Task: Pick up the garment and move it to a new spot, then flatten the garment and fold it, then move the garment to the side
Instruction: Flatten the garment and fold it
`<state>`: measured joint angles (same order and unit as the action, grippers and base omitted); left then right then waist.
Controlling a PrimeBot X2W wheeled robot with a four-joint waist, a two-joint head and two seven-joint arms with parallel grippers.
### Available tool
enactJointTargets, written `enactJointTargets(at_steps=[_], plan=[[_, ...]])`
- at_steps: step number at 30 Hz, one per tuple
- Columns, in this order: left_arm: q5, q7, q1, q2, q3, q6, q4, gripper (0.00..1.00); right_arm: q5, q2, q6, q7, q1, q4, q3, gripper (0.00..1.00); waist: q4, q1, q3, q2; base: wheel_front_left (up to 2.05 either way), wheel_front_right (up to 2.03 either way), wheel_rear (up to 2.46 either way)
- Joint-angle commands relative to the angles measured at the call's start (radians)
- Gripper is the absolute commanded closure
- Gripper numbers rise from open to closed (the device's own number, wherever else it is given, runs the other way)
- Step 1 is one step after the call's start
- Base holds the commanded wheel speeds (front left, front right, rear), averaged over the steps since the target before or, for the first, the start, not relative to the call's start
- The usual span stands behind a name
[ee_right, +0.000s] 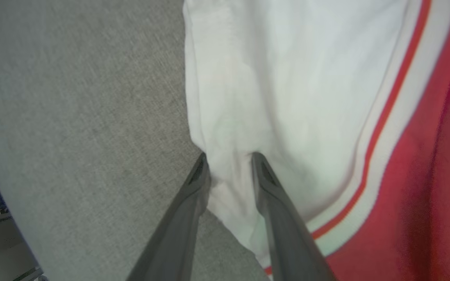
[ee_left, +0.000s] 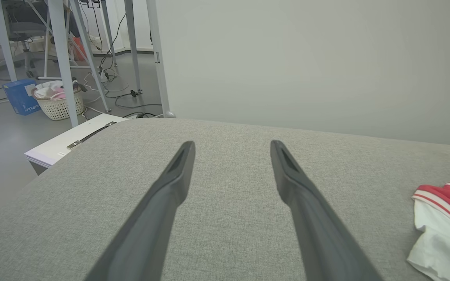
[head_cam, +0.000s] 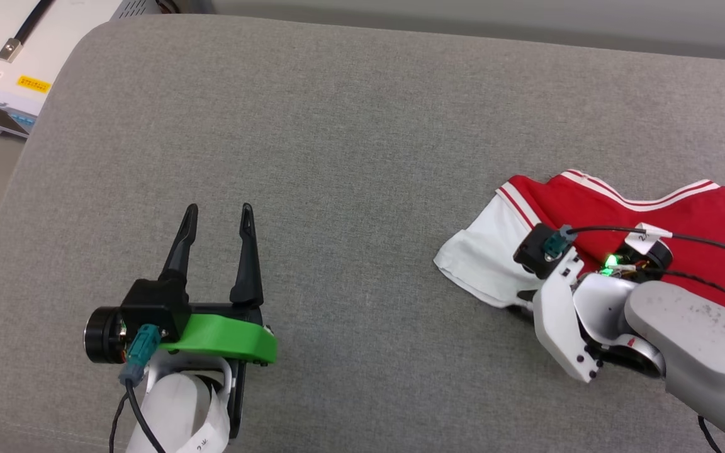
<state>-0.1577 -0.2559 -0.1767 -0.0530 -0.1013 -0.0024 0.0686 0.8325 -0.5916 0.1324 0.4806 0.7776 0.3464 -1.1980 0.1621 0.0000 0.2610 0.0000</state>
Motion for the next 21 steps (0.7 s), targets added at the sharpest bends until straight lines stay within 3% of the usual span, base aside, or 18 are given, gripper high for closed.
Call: enactJointTargets(at_steps=[1,7,12,21], plan=[[-0.001,-0.006,-0.016,0.003,0.002,0.006,0.003,0.00,0.011,0.024,-0.002,-0.033,0.008,0.023,-0.009,1.00,0.000,0.0000,-0.006,0.0000,0.00,0.00,0.00],[-0.004,-0.006,-0.012,0.003,0.009,0.010,0.001,0.00,0.024,0.050,-0.002,-0.186,0.102,0.005,0.059,1.00,0.007,0.0000,-0.026,0.0000,0.00,0.00,0.00],[-0.009,-0.006,-0.008,0.003,0.014,0.015,-0.003,0.00,0.028,0.118,-0.002,-0.259,0.139,-0.007,0.070,1.00,0.014,0.0000,-0.026,0.0000,0.00,0.00,0.00],[-0.015,-0.006,-0.009,0.003,0.021,0.021,-0.008,0.00,0.030,0.275,-0.002,-0.293,0.095,0.043,-0.039,1.00,0.024,0.0000,-0.003,0.0000,0.00,0.00,0.00]])
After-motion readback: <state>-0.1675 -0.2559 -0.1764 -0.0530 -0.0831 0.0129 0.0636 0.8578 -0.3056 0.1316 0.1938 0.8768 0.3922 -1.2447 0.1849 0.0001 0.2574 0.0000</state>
